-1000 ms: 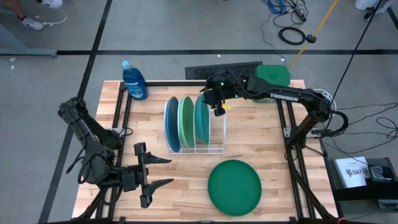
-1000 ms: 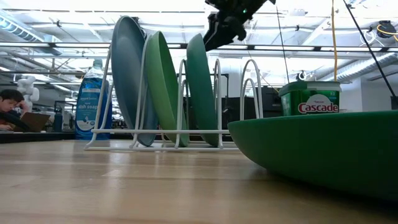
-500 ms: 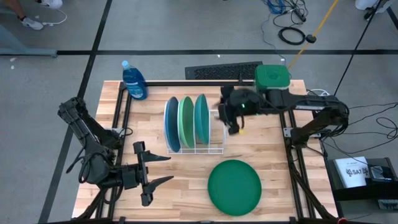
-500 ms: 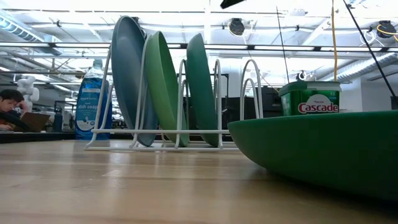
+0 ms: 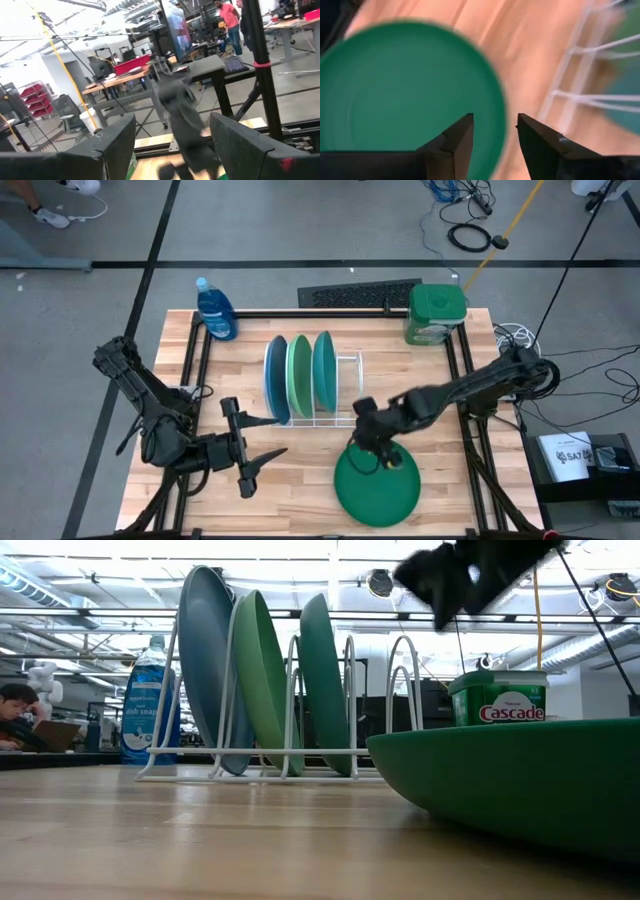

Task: Sort dishes
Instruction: Put the dark green plate in the dish rack

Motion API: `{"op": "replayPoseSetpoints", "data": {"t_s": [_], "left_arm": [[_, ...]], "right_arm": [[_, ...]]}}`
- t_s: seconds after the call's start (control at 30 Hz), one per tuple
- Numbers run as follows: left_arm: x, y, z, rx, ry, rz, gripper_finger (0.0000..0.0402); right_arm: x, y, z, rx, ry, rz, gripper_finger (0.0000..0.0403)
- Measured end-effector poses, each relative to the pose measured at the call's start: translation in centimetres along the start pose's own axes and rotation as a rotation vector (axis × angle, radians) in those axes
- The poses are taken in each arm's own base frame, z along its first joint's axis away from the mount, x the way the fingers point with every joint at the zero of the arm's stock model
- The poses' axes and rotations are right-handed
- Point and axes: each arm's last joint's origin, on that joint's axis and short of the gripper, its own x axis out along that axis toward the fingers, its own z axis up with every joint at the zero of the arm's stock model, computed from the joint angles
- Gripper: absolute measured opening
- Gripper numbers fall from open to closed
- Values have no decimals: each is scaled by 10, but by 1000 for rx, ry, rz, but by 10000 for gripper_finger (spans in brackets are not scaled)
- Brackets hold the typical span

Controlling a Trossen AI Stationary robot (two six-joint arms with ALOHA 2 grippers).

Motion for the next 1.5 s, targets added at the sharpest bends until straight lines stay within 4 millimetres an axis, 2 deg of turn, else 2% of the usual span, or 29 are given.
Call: {"op": "replayPoseSetpoints", "data": {"t_s": [0.1, 0.2, 0.43, 0.73, 0.87, 1.07, 1.23, 1.37, 1.5], "left_arm": [[3, 2, 0, 0, 3, 12, 253], [4, 5, 2, -7, 0, 21, 253], [11, 10, 1, 8, 10, 46, 253], [18, 14, -4, 51, 34, 70, 253], [20, 16, -6, 60, 42, 77, 253], [20, 16, -6, 59, 42, 77, 253], [20, 16, -6, 55, 42, 77, 253], [20, 15, -8, 31, 51, 70, 253], [20, 15, -7, 11, 48, 68, 253]], "right_arm": [[30, 4, -11, 6, 43, 25, 138], [56, 2, -17, 2, 102, -23, 136], [97, -9, -22, 15, 170, -75, 137], [120, -10, -25, 2, 182, -25, 131], [119, -9, -24, -14, 177, 0, 104], [108, -3, -20, -55, 145, 18, 21], [97, -2, -12, -78, 132, 23, 12], [66, 0, 10, -135, 73, -12, 4], [14, 5, 46, -266, -68, -134, 2]]}}
